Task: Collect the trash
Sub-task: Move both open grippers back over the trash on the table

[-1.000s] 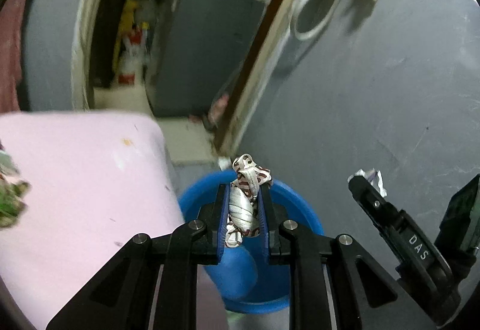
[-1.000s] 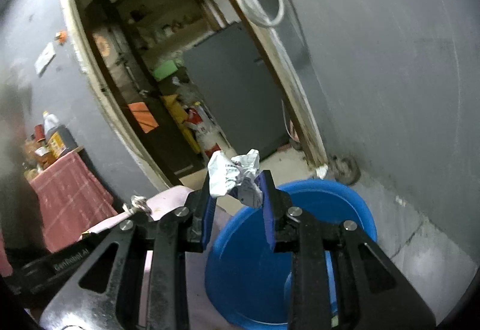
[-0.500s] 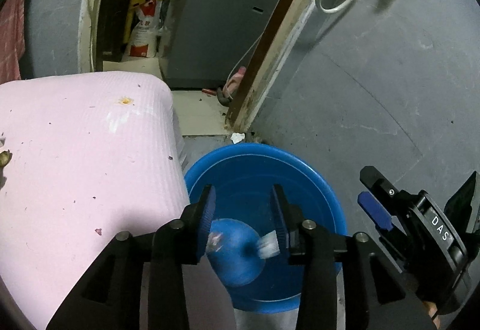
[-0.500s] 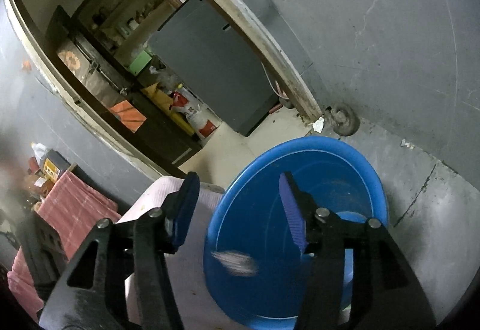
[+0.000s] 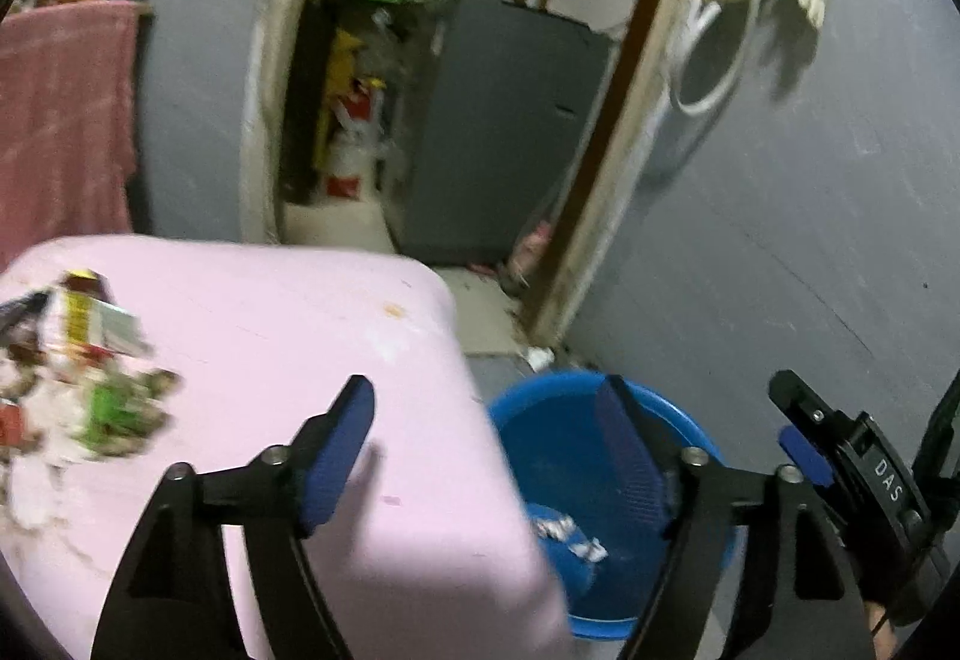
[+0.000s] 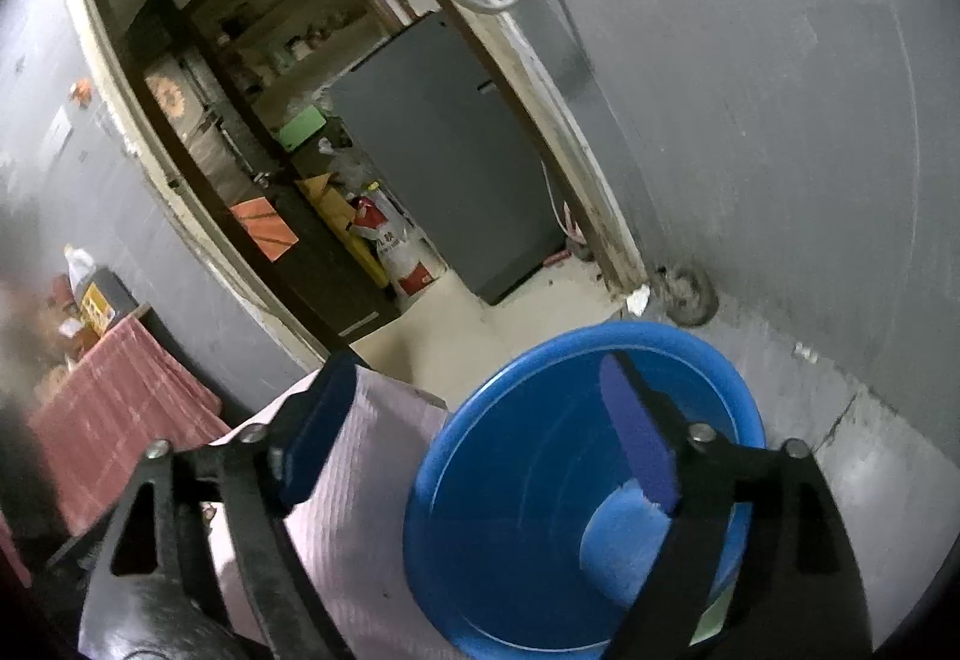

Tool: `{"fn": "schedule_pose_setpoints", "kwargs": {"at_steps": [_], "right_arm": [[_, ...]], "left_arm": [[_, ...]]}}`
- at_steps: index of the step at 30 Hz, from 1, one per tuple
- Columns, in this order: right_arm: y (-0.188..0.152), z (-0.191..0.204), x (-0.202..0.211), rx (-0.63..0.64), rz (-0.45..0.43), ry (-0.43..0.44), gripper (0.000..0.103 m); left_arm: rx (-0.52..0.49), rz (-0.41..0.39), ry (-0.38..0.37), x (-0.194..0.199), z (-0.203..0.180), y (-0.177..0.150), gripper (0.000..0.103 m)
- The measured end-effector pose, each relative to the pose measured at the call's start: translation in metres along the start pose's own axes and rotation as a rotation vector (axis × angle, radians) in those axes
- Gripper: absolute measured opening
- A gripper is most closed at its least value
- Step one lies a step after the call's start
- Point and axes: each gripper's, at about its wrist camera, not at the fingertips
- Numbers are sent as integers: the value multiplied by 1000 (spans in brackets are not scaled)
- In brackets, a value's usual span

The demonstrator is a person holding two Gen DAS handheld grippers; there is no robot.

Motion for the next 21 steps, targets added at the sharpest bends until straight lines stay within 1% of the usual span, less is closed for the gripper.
{"fn": "schedule_pose_setpoints", "kwargs": {"at_steps": [3,5,6,7,8,10,13,14,19,21], "right_arm": [[-2,15,8,36,-38,26,96],[-3,25,13,49,-66,52,101],[-5,32,17,59,-87,72,103],[-6,37,19,68,-101,85,103],[-8,45,23,82,-121,104,103],[-11,58,31,102,-156,142,103],[-18,81,44,145,-212,204,103],[-21,90,48,165,-228,223,103],[-36,128,61,261,-272,302,103],[-43,146,61,288,-261,344,103]], "left_arm": [[6,-40,36,20,16,2,74],[8,-74,72,36,27,0,88],[12,-97,87,43,31,0,90],[17,-123,99,51,36,-1,92],[25,-152,109,60,43,3,92],[31,-186,131,75,52,4,93],[44,-242,168,99,69,5,99],[50,-262,181,108,75,4,99],[48,-312,236,141,101,1,99],[43,-325,259,152,112,-1,100]]}}
Point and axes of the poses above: each gripper's, at about its wrist camera, not at the fingertips, and x roughly against the way its jaws point, z to its left, y to its top, and after that the axes turned 3 degrees about -z, right-handed
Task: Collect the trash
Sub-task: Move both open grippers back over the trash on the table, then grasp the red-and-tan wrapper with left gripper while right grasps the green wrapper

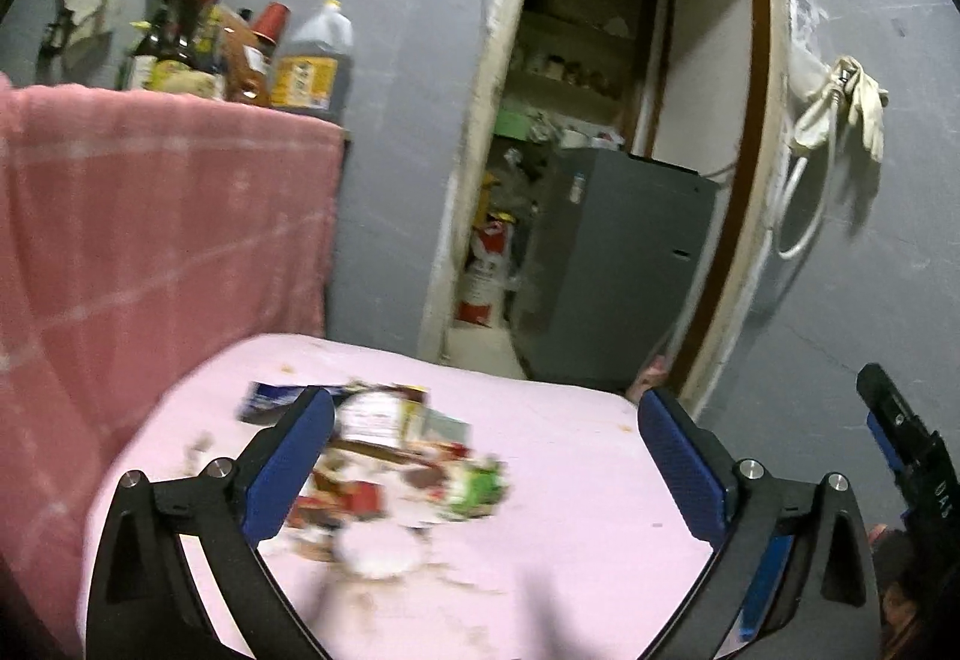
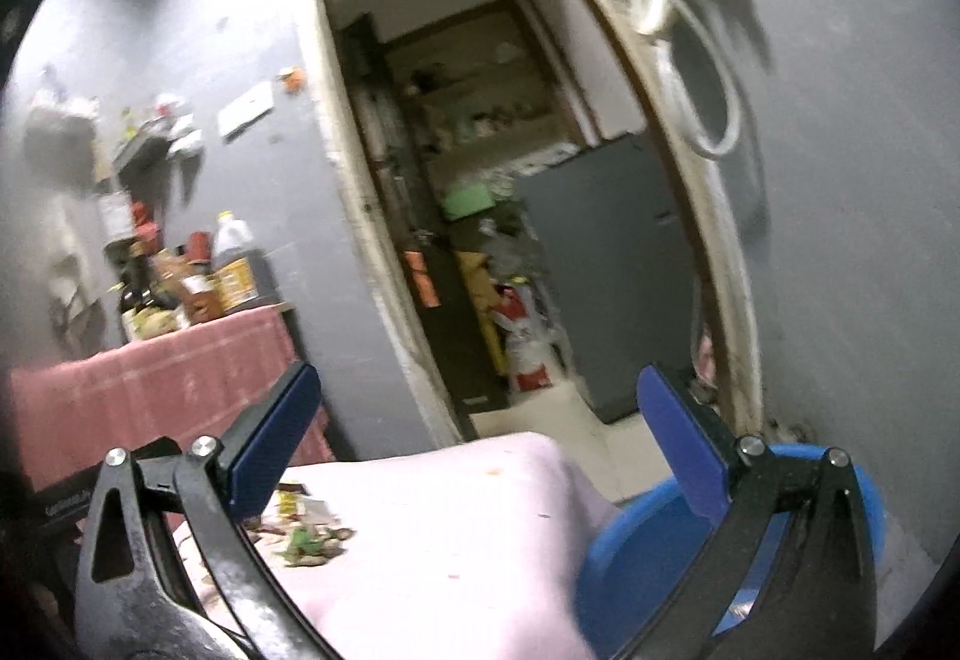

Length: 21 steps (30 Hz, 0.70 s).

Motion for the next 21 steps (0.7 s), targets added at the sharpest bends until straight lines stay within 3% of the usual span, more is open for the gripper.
{"fn": "schedule_pose_setpoints", "kwargs": {"at_steps": [12,15,21], "right_arm": [[-27,90,-37,162,68,174,103],[-38,104,-45,204,102,189,103],[-48,111,-69,171,182,232,103]], "left_arm": [[1,-71,124,30,80,-2,100],[-12,-46,142,27,92,-10,100],[-43,50,145,7,106,-25,99]]}}
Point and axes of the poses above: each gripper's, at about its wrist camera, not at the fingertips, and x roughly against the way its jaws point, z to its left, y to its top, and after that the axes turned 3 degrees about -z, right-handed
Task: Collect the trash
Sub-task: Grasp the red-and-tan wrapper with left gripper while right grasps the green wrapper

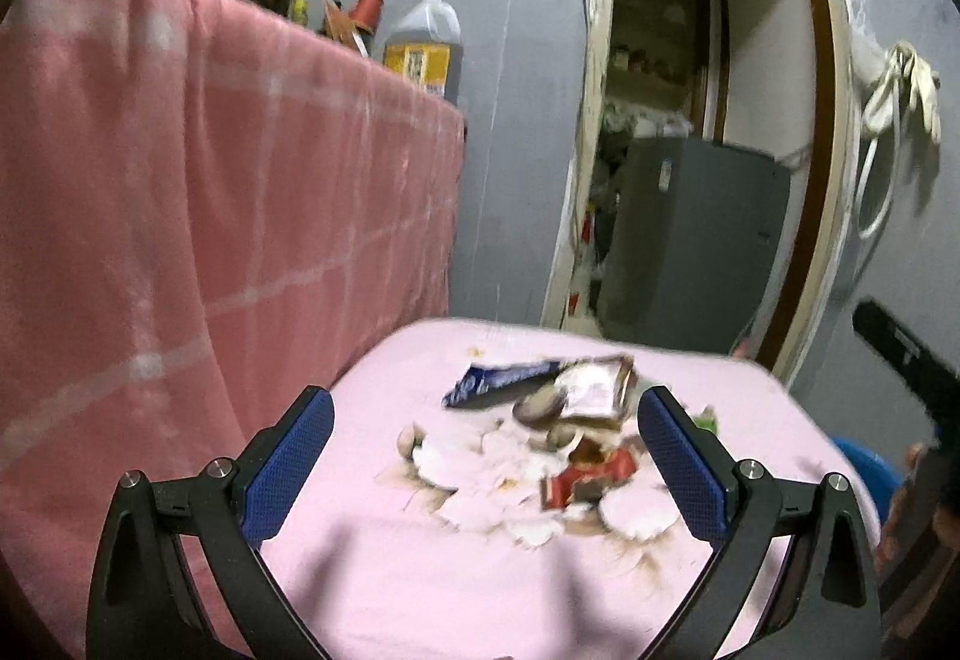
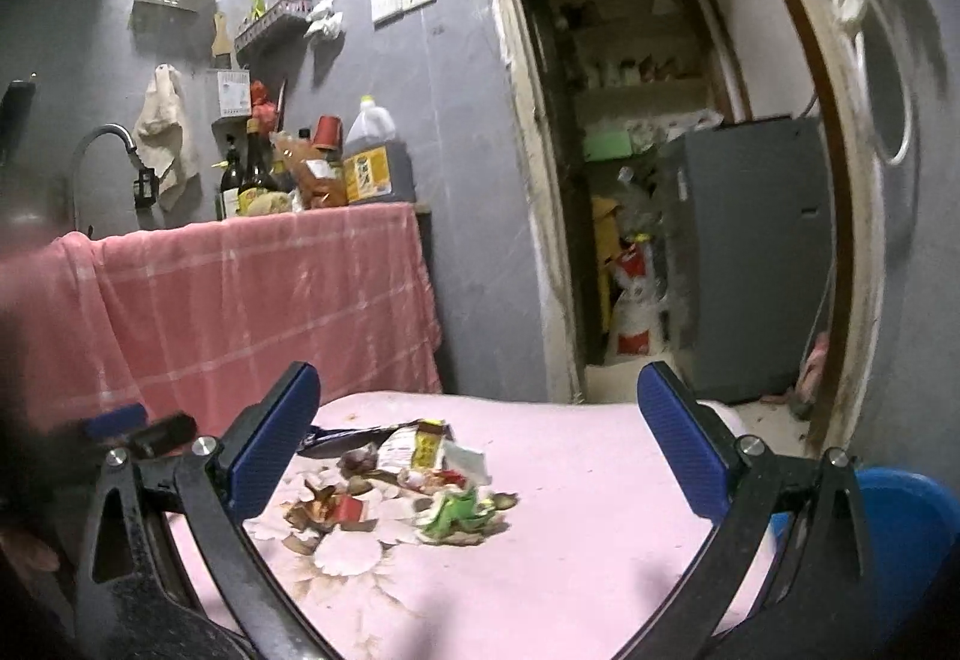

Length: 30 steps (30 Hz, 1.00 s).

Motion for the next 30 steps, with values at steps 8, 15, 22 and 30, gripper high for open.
{"fn": "schedule_pose_setpoints", "kwargs": {"at_steps": [8,15,22,30], "right_arm": [[-16,-3,-39,17,191,-59,100],[-39,-13,-70,-16,364,-15,75],[-54,-6,-92,14,472,34,65],[-62,-8,-108,-26,549,76,43]], "left_arm": [[11,154,-89,-32,5,-13,96],[34,286,-175,-56,1,-16,68],[51,365,-239,-71,-5,-15,56],[58,400,-297,-81,-11,-15,47]]}}
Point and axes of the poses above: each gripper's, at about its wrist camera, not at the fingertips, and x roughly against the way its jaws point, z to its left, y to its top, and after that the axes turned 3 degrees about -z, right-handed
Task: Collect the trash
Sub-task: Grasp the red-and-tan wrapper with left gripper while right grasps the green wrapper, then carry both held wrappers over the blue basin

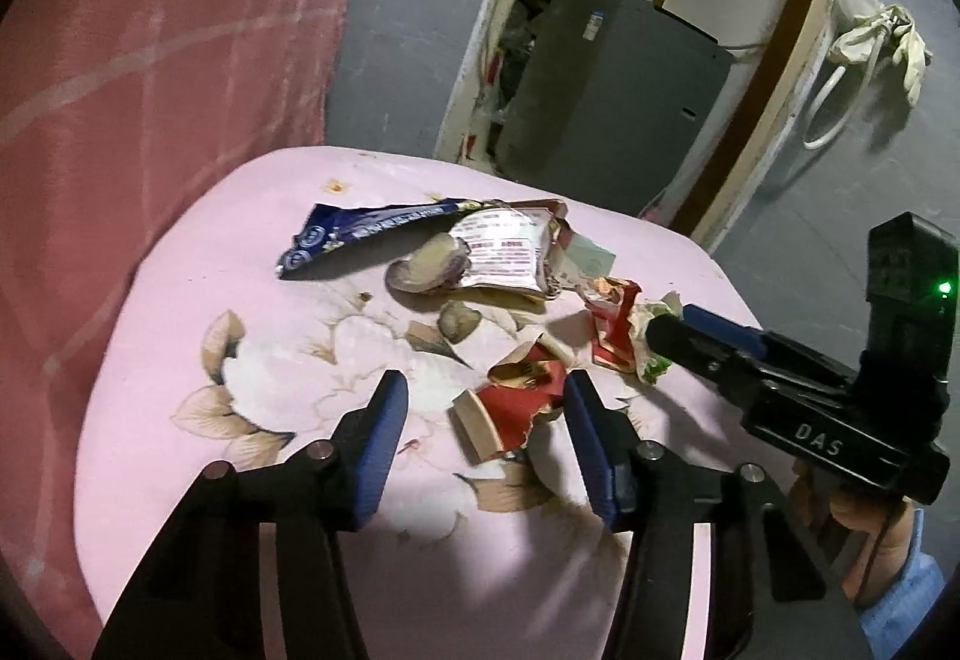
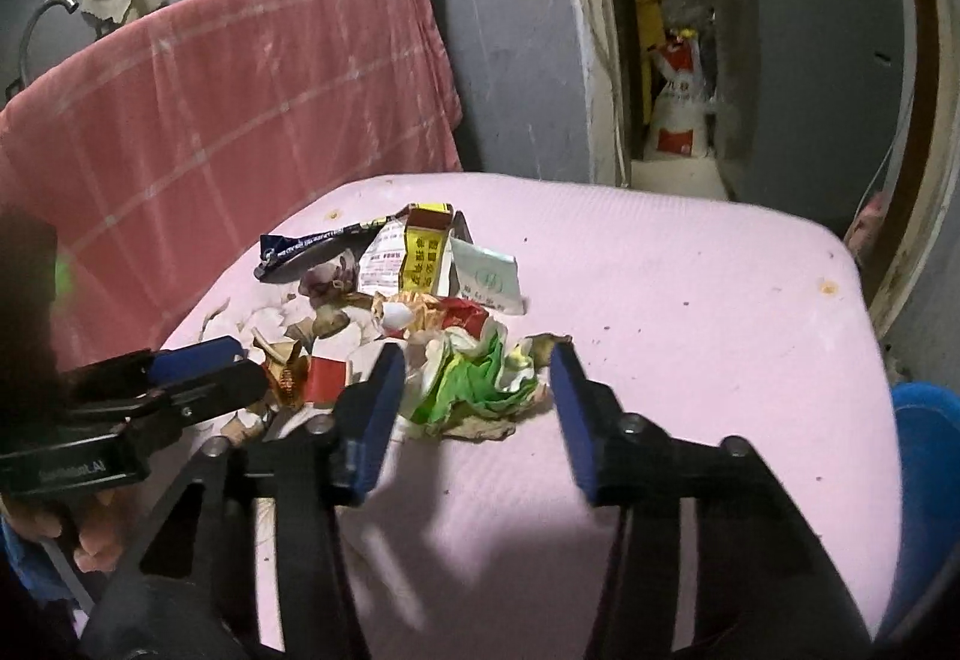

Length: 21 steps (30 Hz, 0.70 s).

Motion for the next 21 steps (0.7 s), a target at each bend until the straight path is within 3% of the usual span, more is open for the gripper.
{"fn": "schedule_pose_setpoints", "kwargs": {"at_steps": [7,9,15,21], "right_arm": [[0,0,0,-5,9,7,32],[-1,-3,0,-21,7,15,25],[-3,-9,7,-59,-19,37,8],[-4,-13,29,-81,-110,62,7]], "left_arm": [[-33,52,-12,-14,-7,2,29],[-30,64,-5,-16,-8,1,23],[-12,59,-9,-8,-7,-3,23],[-15,5,1,7,-15,-4,22]]}}
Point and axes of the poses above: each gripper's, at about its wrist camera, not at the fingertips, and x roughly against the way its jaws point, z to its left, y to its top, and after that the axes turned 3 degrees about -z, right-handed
